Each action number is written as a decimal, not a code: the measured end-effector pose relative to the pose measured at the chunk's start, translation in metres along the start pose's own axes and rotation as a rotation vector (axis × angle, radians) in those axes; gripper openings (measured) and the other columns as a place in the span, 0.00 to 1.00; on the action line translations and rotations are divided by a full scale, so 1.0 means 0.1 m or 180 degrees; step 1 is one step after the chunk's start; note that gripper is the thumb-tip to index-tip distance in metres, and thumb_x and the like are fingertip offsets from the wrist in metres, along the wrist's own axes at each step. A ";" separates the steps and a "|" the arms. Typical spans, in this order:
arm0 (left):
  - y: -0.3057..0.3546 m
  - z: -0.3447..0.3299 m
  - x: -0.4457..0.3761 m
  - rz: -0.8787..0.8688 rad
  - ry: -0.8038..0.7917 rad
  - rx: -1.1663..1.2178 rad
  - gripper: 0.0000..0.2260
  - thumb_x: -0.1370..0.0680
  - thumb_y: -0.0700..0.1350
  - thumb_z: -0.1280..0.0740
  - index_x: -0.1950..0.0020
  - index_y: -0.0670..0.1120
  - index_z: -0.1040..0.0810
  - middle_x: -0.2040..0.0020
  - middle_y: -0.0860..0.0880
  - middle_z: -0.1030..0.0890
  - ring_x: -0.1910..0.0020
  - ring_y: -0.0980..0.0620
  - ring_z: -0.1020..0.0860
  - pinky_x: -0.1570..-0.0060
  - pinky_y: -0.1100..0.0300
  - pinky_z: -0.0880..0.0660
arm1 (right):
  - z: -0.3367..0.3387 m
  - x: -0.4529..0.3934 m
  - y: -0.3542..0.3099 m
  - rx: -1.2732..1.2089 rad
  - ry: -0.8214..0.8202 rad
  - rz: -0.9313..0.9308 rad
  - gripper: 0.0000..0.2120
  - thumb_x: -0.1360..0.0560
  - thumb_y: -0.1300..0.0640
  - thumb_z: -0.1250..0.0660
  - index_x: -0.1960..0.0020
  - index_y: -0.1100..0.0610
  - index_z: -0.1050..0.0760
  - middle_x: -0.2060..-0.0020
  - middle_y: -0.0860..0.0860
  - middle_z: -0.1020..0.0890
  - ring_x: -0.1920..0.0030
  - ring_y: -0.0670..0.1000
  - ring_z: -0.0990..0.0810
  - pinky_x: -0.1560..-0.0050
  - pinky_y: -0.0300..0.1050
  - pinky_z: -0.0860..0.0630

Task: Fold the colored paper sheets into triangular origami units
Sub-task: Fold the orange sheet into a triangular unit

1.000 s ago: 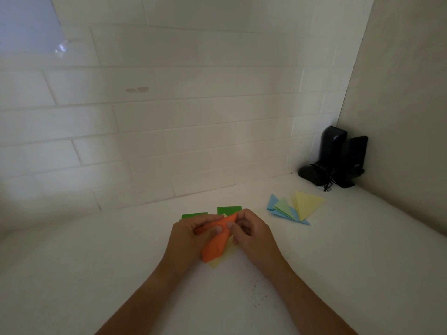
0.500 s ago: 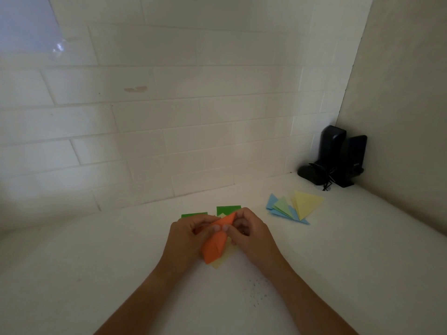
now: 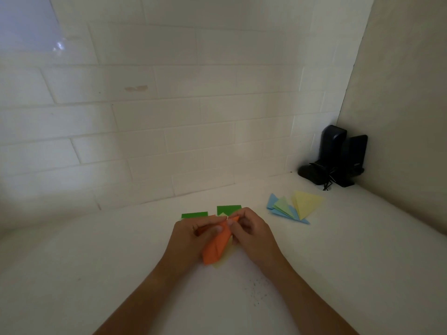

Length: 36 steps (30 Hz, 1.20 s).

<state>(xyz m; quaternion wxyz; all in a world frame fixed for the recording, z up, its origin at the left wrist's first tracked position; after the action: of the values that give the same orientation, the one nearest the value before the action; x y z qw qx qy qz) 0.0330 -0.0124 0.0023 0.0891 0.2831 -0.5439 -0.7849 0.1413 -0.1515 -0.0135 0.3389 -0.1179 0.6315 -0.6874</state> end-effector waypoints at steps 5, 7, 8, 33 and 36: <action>0.01 0.00 -0.01 -0.0028 -0.0010 -0.0247 0.13 0.23 0.38 0.25 0.47 0.57 0.14 0.52 0.68 0.15 0.49 0.67 0.18 0.51 0.75 0.25 | 0.00 0.00 -0.01 0.0019 -0.0007 0.0028 0.02 0.20 0.57 0.30 0.50 0.55 0.22 0.63 0.57 0.17 0.65 0.47 0.20 0.60 0.40 0.23; 0.02 0.01 -0.01 -0.0072 0.0009 -0.0286 0.13 0.23 0.38 0.26 0.48 0.57 0.13 0.52 0.67 0.15 0.49 0.67 0.18 0.51 0.75 0.26 | 0.00 0.00 0.00 0.0040 -0.0002 0.0022 0.02 0.20 0.57 0.30 0.51 0.55 0.22 0.64 0.56 0.17 0.66 0.47 0.20 0.60 0.39 0.24; 0.03 0.01 -0.01 -0.0107 0.0015 -0.0308 0.13 0.22 0.38 0.26 0.48 0.57 0.13 0.52 0.67 0.15 0.49 0.67 0.18 0.50 0.75 0.26 | 0.00 0.00 0.00 0.0041 -0.0003 0.0022 0.02 0.20 0.57 0.30 0.51 0.55 0.22 0.64 0.55 0.17 0.66 0.47 0.20 0.61 0.39 0.24; -0.01 0.03 -0.05 -0.0059 -0.0057 -0.0133 0.10 0.21 0.39 0.27 0.45 0.52 0.12 0.49 0.59 0.13 0.47 0.60 0.16 0.48 0.68 0.23 | 0.04 0.01 -0.07 -0.0106 0.0082 -0.0255 0.10 0.18 0.56 0.33 0.56 0.61 0.21 0.68 0.47 0.19 0.66 0.46 0.22 0.61 0.38 0.26; -0.02 0.03 -0.05 -0.0047 -0.0084 -0.0098 0.10 0.21 0.38 0.28 0.44 0.50 0.12 0.48 0.58 0.13 0.46 0.58 0.16 0.46 0.66 0.22 | 0.05 0.01 -0.07 -0.0094 0.0137 -0.0299 0.11 0.18 0.56 0.34 0.56 0.61 0.22 0.69 0.47 0.19 0.66 0.46 0.22 0.62 0.40 0.26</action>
<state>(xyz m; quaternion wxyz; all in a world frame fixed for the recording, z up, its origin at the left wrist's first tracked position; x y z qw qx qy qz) 0.0361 -0.0068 0.0028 0.0805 0.2754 -0.5308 -0.7974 0.1410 -0.1561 -0.0058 0.2908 -0.1376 0.6425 -0.6955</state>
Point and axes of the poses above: each hand's wrist, its own x-axis away from the middle knuckle, its own z-axis out of the back of the hand, y = z × x, the point moved 4 cm from there along -x, towards the middle knuckle
